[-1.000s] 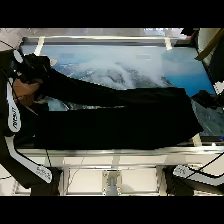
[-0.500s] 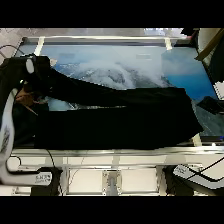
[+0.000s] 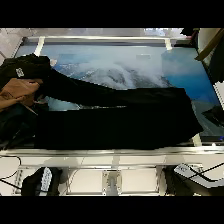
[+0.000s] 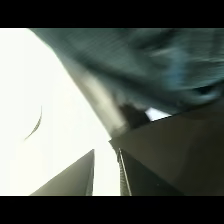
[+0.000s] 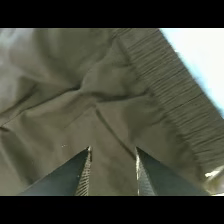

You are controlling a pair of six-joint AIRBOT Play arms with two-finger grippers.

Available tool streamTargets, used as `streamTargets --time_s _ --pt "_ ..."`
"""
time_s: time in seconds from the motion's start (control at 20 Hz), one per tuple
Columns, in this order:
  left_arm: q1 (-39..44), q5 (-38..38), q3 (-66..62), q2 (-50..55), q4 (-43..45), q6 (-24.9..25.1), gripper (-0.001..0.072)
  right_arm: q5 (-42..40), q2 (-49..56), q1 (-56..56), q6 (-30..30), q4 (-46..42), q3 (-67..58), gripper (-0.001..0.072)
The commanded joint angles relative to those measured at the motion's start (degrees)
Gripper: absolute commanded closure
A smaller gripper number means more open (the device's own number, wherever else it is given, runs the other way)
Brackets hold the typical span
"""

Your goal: Fold the clothes and pants, and hang the long-sleeved shirts on hangers.

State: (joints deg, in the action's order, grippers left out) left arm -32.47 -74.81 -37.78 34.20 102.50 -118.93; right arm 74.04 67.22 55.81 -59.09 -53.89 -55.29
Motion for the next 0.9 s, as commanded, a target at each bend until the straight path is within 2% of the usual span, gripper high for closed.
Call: streamTargets --time_s 0.0,0.05,0.1,0.2,0.35,0.45,0.55,0.6,0.65,0.7,0.75,0.8,0.85 --pt "-24.2 -0.7 3.4 -1.2 -15.0 18.7 0.0482 1.5 -0.1 -1.3 0.8 2.4 1.0 0.0390" --pt "-31.4 -2.0 3.5 1.4 -18.8 23.6 0.0392 1.5 -0.1 -1.8 1.6 2.5 1.0 0.0390" --pt "-37.7 -3.3 3.5 4.4 -21.7 26.9 0.0390 1.5 -0.1 -2.1 1.7 2.6 1.0 0.0390" --pt "-42.8 -3.3 3.5 9.7 -27.1 27.3 0.0397 1.5 -0.1 -2.0 1.8 2.3 1.0 0.0390" --pt "-43.3 -3.3 3.5 15.7 -32.2 35.2 0.0408 0.9 -0.1 -2.0 1.8 2.0 0.7 0.0390" --pt "-43.3 -1.4 3.5 18.2 -33.0 35.4 0.0408 1.0 -0.1 -2.0 1.7 1.9 -0.4 0.0392" --pt "-43.1 2.0 3.5 19.0 -38.9 37.0 0.0409 1.6 -0.1 -2.0 0.0 2.0 -1.6 0.0391" --pt "-42.9 1.8 3.5 19.1 -42.7 44.5 0.0409 2.6 -0.1 -2.0 -1.7 2.0 -2.2 0.0391" --pt "-42.5 1.7 3.5 19.5 -44.3 48.4 0.0403 3.5 -0.1 -2.0 -1.9 2.1 -2.4 0.0390" --pt "-42.4 1.7 3.6 20.5 -44.2 49.3 0.0377 4.1 -0.1 -2.0 -1.9 2.1 -2.5 0.0389" --pt "-42.2 1.7 3.7 22.0 -44.3 49.5 0.0202 4.9 -0.1 -2.0 -1.9 2.0 -2.5 0.0357" --pt "-41.8 1.4 3.7 24.2 -44.8 49.8 0.0126 5.4 -0.1 -2.0 -1.9 2.2 -2.5 0.0280" --pt "-41.2 -0.2 3.7 26.3 -45.4 52.8 0.0082 6.3 -0.1 -2.0 -1.9 2.5 -2.5 0.0262"
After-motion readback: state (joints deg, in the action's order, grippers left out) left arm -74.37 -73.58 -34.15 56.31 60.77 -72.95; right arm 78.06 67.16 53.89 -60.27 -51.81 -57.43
